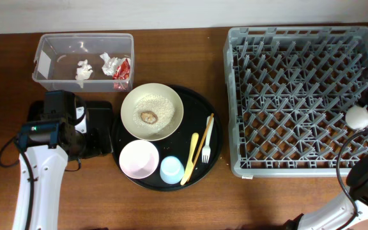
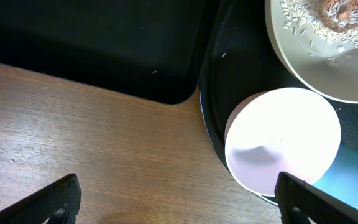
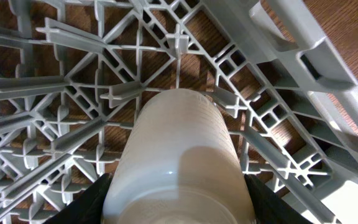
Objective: Sort waste into correct bins and load items into the dishwasher rack
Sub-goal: 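Place the white cup upside down in the rack's right side, then grasp the light blue cup with the right gripper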
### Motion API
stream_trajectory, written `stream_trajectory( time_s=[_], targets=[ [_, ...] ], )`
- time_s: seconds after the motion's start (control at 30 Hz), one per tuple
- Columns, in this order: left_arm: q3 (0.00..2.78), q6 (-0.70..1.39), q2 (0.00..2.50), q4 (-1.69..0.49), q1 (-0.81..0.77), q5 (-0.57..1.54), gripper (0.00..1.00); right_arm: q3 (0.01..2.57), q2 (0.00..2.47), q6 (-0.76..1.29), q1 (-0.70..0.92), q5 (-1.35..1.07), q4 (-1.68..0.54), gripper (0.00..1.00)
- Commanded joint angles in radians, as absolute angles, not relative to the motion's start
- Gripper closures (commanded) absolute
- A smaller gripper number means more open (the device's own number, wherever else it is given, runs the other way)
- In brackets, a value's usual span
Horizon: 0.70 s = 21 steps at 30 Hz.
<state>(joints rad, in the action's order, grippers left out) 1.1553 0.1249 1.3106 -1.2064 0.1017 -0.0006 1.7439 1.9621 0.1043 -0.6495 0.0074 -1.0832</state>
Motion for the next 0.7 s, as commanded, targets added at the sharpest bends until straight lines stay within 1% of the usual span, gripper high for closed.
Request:
stream_trajectory(
  time_s=[0.0,0.03,0.07,0.13,0.2,0.27,0.3,0.33,0.37,0.43,0.47,0.53,0.57,0.67],
  targets=[
    [1.148,0.135,1.296,-1.205,0.108,0.004,0.01,1.755,1.978,0.105,-0.655,0.008,-1.079,0.73],
    [1.148,0.135,1.296,-1.204,0.108,0.003,0.01,1.755,1.979,0.105,-0.655,-0.007,-1.092,0.17],
    [1.148,0.135,1.296,-1.204,0.108,0.003,0.01,1.755,1.977,0.105,-0.655,-0.047,-1.095,0.13],
    [1.148,0.134,1.296,-1.204,0.108,0.003,0.01,1.776,1.938,0.105,-0.653,-0.102,-1.101,0.11],
    [1.148,0.134,1.296,-1.204,0.108,0.003,0.01,1.848,1.860,0.102,-0.624,-0.144,-1.163,0.11],
    [1.148,0.134,1.296,-1.204,0.108,0.003,0.00,1.893,1.782,0.005,-0.555,-0.306,-1.227,0.12],
    [1.148,0.134,1.296,-1.196,0.108,0.003,0.01,1.895,1.681,-0.119,-0.310,-0.395,-1.391,0.11],
    [1.148,0.135,1.296,-1.190,0.108,0.003,0.01,1.893,1.678,-0.128,-0.156,-0.392,-1.481,0.10],
    [1.148,0.135,1.296,-1.185,0.108,0.002,0.01,1.871,1.678,-0.128,-0.047,-0.388,-1.507,0.10],
    [1.148,0.136,1.296,-1.178,0.108,0.002,0.01,1.828,1.678,-0.123,0.119,-0.362,-1.507,0.10],
    [1.148,0.169,1.296,-1.177,0.108,-0.012,0.01,1.790,1.678,-0.116,0.236,-0.355,-1.482,0.09],
    [1.148,0.198,1.296,-1.168,0.111,-0.063,0.01,1.730,1.679,-0.038,0.382,-0.300,-1.420,0.07],
    [1.148,0.226,1.296,-1.163,0.142,-0.065,0.01,1.681,1.679,0.002,0.474,-0.276,-1.367,0.06],
    [1.148,0.247,1.296,-1.157,0.250,-0.038,0.01,1.570,1.680,0.057,0.634,-0.276,-1.247,0.06]
  ],
)
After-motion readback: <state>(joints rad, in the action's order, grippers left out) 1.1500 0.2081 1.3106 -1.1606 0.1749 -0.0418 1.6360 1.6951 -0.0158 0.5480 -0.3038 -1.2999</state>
